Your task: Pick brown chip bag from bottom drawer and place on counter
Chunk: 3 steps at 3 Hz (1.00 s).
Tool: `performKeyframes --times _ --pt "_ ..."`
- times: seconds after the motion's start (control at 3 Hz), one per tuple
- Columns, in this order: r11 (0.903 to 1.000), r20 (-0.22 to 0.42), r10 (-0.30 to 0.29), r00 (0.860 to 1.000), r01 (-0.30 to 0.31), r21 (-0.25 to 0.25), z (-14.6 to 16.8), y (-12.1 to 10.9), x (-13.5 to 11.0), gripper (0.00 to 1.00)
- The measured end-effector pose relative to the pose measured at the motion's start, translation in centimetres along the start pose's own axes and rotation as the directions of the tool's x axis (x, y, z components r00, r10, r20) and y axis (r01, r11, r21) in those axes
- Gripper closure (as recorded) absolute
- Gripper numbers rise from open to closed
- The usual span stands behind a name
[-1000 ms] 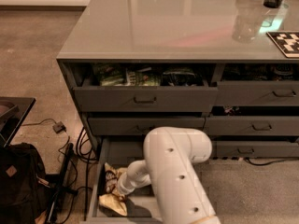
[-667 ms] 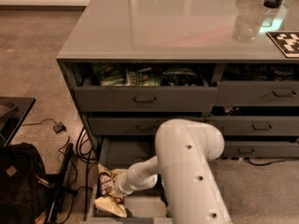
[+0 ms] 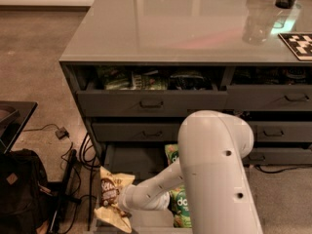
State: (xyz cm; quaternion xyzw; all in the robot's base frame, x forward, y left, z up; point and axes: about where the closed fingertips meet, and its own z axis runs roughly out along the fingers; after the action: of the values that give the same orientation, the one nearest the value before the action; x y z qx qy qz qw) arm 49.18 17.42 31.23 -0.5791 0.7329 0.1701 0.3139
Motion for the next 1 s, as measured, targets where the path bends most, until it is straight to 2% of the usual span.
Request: performKeyframes --times 0.33,0.67,1.0 --pt "0.9984 -0.044 0.002 0.999 0.001 0.057 -4.5 1.0 -1.9 1.00" --pt "0.9984 -0.132 0.013 0.991 -0.005 0.056 -8.6 2.6 -3.0 1.00" --pt "0.9945 -0.133 0.035 0.991 -0.021 0.103 -10.8 1.4 -5.2 1.00"
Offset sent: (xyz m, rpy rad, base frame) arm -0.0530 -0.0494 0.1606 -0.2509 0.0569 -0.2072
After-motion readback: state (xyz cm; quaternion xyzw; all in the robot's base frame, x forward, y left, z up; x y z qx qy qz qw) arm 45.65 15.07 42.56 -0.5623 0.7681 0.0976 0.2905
